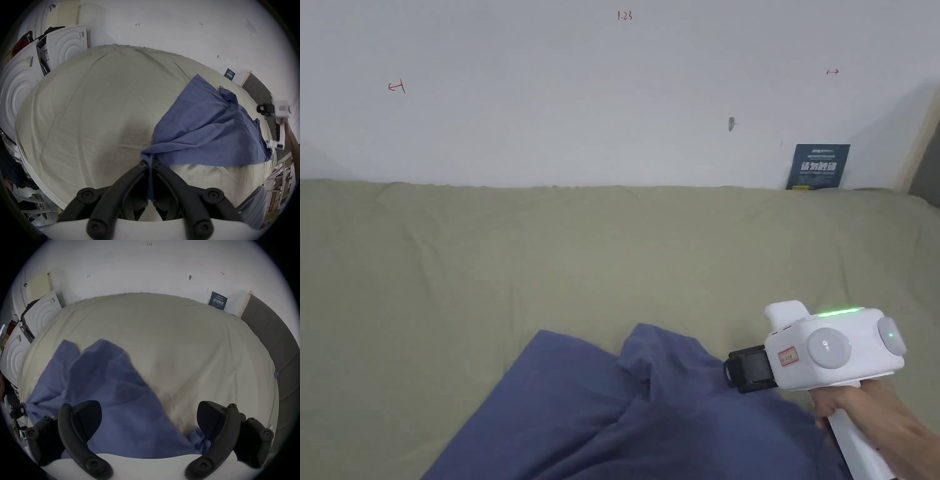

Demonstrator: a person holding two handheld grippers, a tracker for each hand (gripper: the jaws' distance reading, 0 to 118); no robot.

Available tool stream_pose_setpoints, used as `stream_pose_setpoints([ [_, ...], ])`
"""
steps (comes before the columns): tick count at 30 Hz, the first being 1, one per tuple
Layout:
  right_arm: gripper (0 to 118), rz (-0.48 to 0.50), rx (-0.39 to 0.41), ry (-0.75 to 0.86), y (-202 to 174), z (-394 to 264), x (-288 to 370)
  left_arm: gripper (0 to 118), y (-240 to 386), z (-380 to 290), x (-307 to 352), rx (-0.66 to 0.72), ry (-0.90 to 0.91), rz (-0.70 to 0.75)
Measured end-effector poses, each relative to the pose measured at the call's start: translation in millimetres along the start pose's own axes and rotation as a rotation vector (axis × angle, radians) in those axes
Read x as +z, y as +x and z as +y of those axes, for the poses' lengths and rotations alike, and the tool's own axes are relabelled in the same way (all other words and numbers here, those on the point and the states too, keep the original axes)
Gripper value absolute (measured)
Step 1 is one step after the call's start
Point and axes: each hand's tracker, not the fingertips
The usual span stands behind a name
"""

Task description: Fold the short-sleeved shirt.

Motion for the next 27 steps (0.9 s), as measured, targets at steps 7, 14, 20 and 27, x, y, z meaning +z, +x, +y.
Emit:
stream_pose_setpoints([
  [7, 102, -0.010, 0.106, -0.162, -15.0, 1.6, -57.2, 0, 1.2, 3.1, -6.2, -0.008, -0.019, 0.005],
  [14, 4, 0.033, 0.083, -0.134, -9.2, 14.1, -20.0, 0, -12.6, 7.6, -11.7, -0.019, -0.037, -0.007],
  [20, 4, 0.056, 0.124, -0.049, -14.5, 5.8, 48.3, 0, -14.3, 5.8, -10.9, -0.005, -0.035, -0.007],
  [27, 4, 0.052, 0.168, 0.086, -10.5, -10.5, 156.0, 0, -9.0, 12.5, 14.4, 0.022, 0.035, -0.010],
])
